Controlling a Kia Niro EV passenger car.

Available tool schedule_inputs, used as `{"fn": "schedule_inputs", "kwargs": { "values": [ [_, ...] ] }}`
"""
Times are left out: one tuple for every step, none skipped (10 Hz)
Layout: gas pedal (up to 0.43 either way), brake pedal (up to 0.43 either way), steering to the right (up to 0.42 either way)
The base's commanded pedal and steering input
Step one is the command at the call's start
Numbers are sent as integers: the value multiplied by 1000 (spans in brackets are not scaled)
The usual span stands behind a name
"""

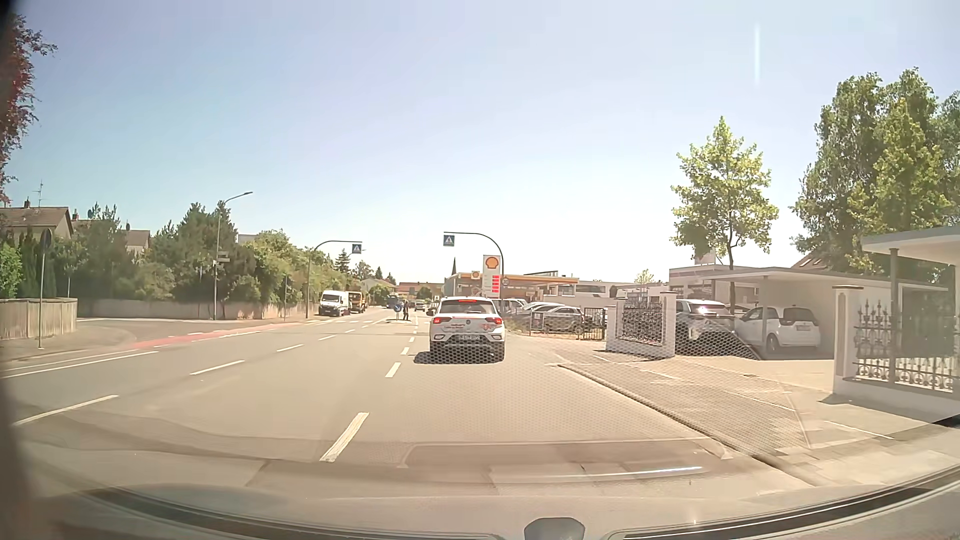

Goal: Follow the waypoints while adhering to traffic rules and regulations

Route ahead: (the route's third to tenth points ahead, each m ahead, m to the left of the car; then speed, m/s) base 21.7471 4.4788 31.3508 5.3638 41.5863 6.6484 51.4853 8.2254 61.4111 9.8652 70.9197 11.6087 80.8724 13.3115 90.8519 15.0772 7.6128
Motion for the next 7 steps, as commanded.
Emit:
{"fn": "schedule_inputs", "kwargs": {
  "values": [
    [0, 61, -40],
    [0, 91, -40],
    [0, 104, -40],
    [0, 122, -39],
    [0, 140, -38],
    [0, 171, -38],
    [0, 183, -34]
  ]
}}
